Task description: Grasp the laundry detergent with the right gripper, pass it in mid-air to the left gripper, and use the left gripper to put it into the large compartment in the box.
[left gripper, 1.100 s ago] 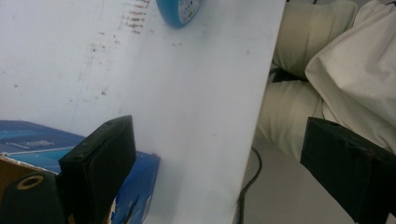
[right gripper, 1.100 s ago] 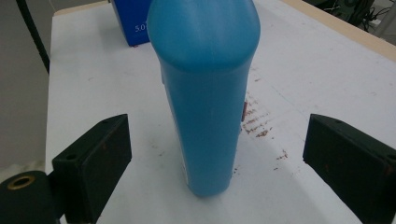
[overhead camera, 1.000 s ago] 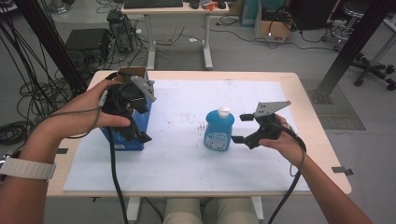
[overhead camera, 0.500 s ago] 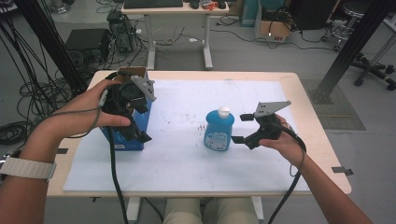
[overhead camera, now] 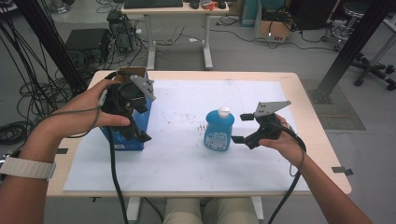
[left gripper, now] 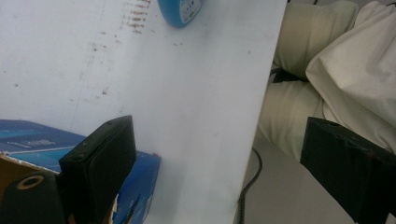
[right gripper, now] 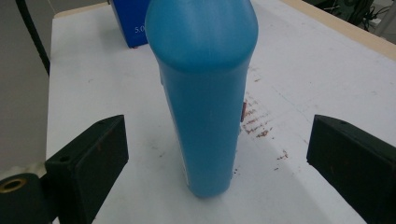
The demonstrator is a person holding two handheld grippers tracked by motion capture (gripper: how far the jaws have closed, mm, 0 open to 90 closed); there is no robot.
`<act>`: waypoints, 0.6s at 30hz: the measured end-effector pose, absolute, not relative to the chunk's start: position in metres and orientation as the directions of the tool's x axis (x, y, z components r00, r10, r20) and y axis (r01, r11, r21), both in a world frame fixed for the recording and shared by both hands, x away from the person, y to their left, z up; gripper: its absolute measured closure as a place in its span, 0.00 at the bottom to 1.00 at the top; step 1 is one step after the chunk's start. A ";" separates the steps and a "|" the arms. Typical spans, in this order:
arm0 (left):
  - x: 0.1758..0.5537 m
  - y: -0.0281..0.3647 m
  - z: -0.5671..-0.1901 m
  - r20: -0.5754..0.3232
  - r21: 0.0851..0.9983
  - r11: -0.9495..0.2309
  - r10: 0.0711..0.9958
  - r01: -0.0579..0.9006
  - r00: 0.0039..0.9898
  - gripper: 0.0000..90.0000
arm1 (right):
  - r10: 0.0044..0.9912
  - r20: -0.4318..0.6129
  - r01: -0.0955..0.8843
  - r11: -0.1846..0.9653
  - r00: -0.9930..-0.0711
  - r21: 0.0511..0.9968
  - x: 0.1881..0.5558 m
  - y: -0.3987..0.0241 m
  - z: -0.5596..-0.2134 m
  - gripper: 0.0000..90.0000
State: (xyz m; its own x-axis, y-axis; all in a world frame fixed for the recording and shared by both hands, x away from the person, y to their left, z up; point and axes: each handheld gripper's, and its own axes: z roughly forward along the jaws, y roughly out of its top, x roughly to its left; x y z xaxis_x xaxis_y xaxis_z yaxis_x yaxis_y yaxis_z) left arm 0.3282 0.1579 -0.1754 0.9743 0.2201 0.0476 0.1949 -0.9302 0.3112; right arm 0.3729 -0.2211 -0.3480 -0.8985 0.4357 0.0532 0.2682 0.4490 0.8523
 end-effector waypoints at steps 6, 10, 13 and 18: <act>0.329 0.158 -0.176 0.045 0.308 -0.930 0.222 0.198 0.974 0.12 | 0.433 0.049 0.262 0.448 -0.900 0.855 0.374 -0.221 -0.349 0.06; 0.329 0.158 -0.176 0.047 0.312 -0.930 0.221 0.196 0.974 0.12 | 0.433 0.049 0.263 0.449 -0.900 0.854 0.374 -0.221 -0.349 0.06; 0.329 0.158 -0.176 0.046 0.311 -0.930 0.220 0.195 0.974 0.12 | 0.433 0.050 0.264 0.451 -0.900 0.853 0.374 -0.221 -0.349 0.06; 0.329 0.158 -0.176 0.046 0.313 -0.929 0.224 0.198 0.974 0.12 | 0.434 0.051 0.265 0.450 -0.900 0.853 0.374 -0.221 -0.349 0.06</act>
State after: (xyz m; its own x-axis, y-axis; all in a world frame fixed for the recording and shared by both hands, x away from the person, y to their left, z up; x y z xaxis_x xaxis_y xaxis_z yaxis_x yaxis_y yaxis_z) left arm 0.3287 0.1583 -0.1760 0.9736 0.2235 0.0459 0.1984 -0.9287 0.3134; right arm 0.3738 -0.2208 -0.3490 -0.8996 0.4338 0.0509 0.2651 0.4496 0.8530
